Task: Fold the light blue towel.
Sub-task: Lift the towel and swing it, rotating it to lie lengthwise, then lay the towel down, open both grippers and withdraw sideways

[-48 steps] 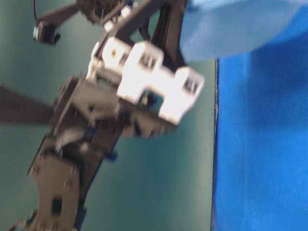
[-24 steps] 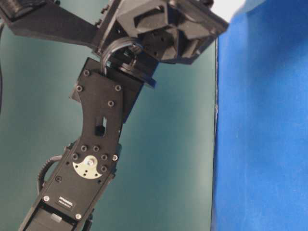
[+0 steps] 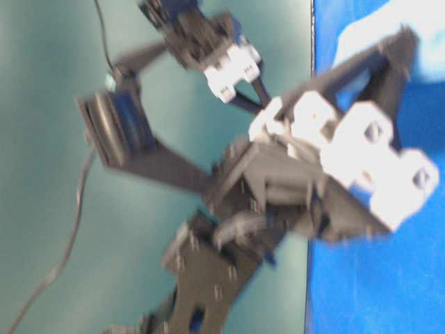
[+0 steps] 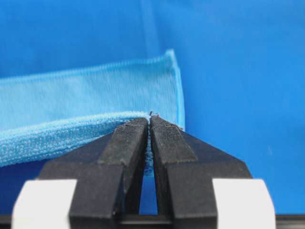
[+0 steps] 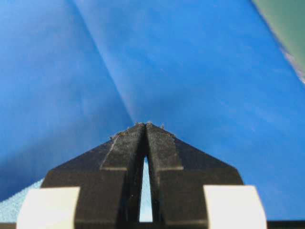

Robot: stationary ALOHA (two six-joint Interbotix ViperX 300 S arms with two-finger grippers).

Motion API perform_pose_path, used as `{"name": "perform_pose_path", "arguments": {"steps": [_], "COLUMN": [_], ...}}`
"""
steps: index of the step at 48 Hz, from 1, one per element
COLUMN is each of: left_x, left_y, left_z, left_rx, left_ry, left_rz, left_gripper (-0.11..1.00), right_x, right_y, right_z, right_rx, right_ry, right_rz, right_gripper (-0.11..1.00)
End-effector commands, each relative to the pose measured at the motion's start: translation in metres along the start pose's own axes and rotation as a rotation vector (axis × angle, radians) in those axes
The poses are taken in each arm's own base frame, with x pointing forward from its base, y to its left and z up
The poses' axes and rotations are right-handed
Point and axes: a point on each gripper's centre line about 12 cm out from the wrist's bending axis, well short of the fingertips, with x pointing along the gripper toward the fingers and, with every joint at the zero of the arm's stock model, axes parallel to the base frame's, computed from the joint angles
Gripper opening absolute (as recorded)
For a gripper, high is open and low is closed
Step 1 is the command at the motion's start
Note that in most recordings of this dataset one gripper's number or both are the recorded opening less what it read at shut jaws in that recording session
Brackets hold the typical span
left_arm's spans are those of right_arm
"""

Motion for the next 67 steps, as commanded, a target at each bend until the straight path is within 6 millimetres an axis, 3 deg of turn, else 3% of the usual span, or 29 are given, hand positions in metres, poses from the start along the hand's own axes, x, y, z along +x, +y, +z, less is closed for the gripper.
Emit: {"name": "perform_pose_path", "arguments": {"steps": [1,9,34,37,46,49,58,67], "left_x": [-0.02,-0.028,-0.031,-0.031,-0.038,-0.044,-0.072,-0.114], "left_y": [-0.014,-0.015,-0.008,-0.007,-0.006,-0.006,-0.005,-0.001], "left_z": [0.01,-0.004,-0.013,-0.014,-0.016,-0.012,-0.005,-0.001], "left_rx": [-0.008,-0.026,-0.025,-0.023,-0.01,0.001,0.003,-0.001], "left_ry": [-0.059,-0.043,-0.019,-0.018,-0.005,-0.004,0.049,0.068], "left_rz": [-0.024,-0.025,-0.01,-0.009,-0.009,-0.01,-0.016,-0.012], "left_gripper": [0.03,0.03,0.03,0.11,0.67,0.78,0.78,0.77], "right_x": [0.008,0.013,0.014,0.014,0.013,0.012,-0.003,-0.037], "right_y": [0.0,0.005,0.006,0.006,0.006,0.006,0.006,0.013], "right_z": [0.024,0.03,0.021,0.021,0.018,0.016,0.017,0.018], "right_rx": [-0.004,-0.011,0.008,0.018,0.014,0.011,0.022,0.02], "right_ry": [-0.057,-0.069,-0.022,-0.017,0.002,0.007,-0.001,-0.037], "right_rz": [0.004,0.015,0.004,0.001,-0.006,-0.007,-0.011,0.001], "right_gripper": [0.01,0.01,0.02,0.05,0.57,0.67,0.64,0.64]}}
